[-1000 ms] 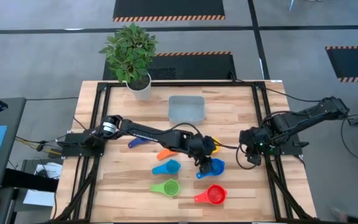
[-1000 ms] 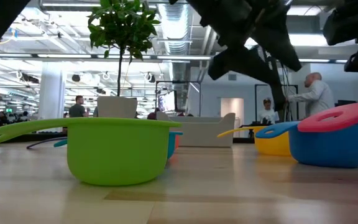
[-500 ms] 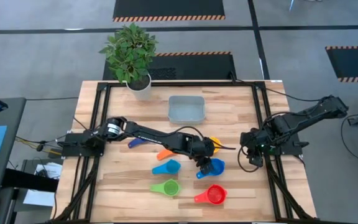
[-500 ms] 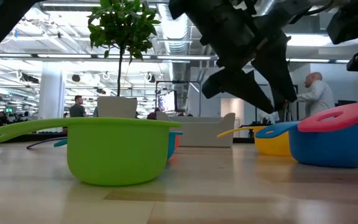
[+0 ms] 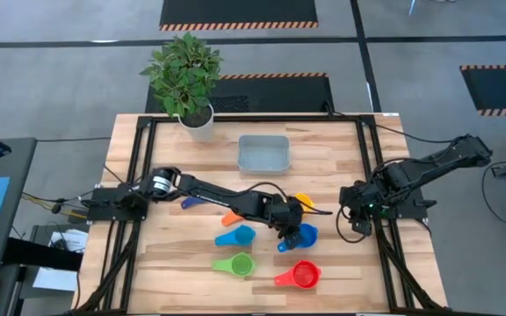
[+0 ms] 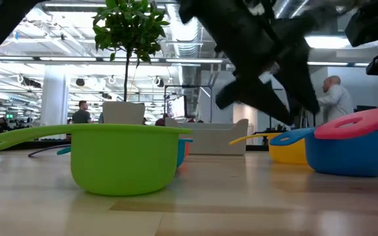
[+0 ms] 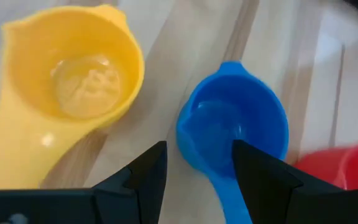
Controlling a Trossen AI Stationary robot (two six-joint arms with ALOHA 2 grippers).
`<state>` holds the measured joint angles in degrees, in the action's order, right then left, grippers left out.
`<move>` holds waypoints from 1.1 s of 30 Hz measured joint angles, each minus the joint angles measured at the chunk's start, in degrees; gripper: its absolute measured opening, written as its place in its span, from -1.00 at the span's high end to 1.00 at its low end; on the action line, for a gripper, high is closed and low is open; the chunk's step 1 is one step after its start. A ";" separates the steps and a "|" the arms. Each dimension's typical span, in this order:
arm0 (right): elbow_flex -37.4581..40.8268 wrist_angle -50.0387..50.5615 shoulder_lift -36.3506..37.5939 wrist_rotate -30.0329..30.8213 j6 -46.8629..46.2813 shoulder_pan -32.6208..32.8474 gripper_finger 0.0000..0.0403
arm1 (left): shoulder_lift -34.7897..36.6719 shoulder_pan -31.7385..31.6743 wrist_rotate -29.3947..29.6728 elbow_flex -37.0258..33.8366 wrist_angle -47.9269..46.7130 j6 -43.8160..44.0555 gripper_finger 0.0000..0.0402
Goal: Nest measuring cups in basket
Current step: Stack the blue measuring cup on top of the red measuring cup
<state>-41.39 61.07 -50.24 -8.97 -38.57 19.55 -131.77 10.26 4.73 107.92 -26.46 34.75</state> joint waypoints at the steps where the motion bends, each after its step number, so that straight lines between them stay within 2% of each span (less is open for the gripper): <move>1: 0.00 -0.06 0.00 0.00 0.00 0.00 0.20 | -0.30 0.00 -0.14 -0.11 -0.01 0.43 0.16; 6: 0.02 -0.24 0.04 0.00 -0.01 0.00 0.21 | -2.89 0.02 -3.15 0.89 1.40 1.63 0.16; 14: 0.02 -0.19 0.00 -0.07 -0.02 0.00 0.25 | -3.34 -0.02 -2.41 2.31 0.75 0.19 0.20; 28: 0.02 0.01 0.00 -0.20 -0.02 0.00 0.24 | -3.38 -0.04 -2.28 2.27 0.58 -1.81 0.92; 33: 0.02 0.03 0.00 -0.20 0.00 0.00 0.28 | -3.38 -0.04 -2.34 3.26 0.49 -2.57 0.97</move>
<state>-41.36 61.10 -50.24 -9.17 -38.57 19.55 -135.15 10.22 2.39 111.18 -25.97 32.18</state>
